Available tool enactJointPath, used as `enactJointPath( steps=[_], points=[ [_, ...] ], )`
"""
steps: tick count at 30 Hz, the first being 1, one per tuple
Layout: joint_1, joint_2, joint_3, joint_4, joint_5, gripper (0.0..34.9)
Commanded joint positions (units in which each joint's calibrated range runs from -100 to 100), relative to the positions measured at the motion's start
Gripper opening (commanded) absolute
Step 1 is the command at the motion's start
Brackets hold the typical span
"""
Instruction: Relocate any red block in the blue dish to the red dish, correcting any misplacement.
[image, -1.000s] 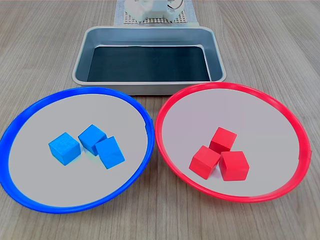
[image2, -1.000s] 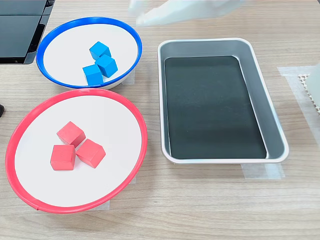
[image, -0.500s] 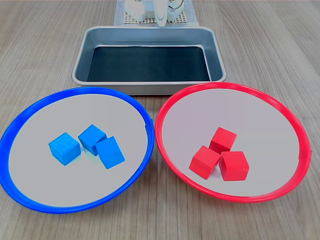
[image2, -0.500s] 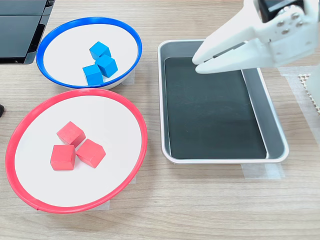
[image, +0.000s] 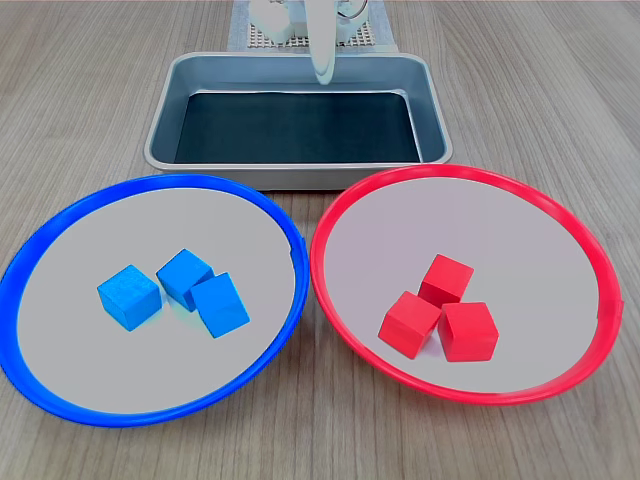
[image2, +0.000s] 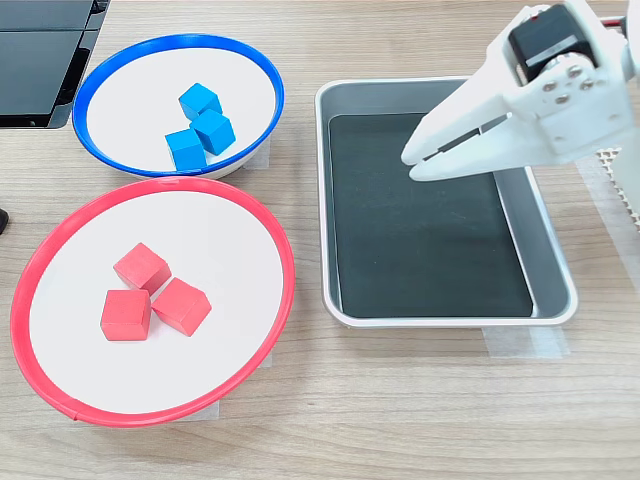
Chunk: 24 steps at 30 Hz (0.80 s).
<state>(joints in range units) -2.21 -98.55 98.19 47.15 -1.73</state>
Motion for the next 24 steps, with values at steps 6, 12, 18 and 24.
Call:
enactJointPath(
  steps=[6,12,18,24],
  points=[
    [0.2,-0.4,0.7,1.8,-0.4,0.4],
    [0.3,-0.4,1.4,2.3,-0.5,0.4],
    [0.3,-0.4,1.4,2.3,-0.5,0.4],
    [0.3,-0.4,1.4,2.3,-0.5,0.4]
  ],
)
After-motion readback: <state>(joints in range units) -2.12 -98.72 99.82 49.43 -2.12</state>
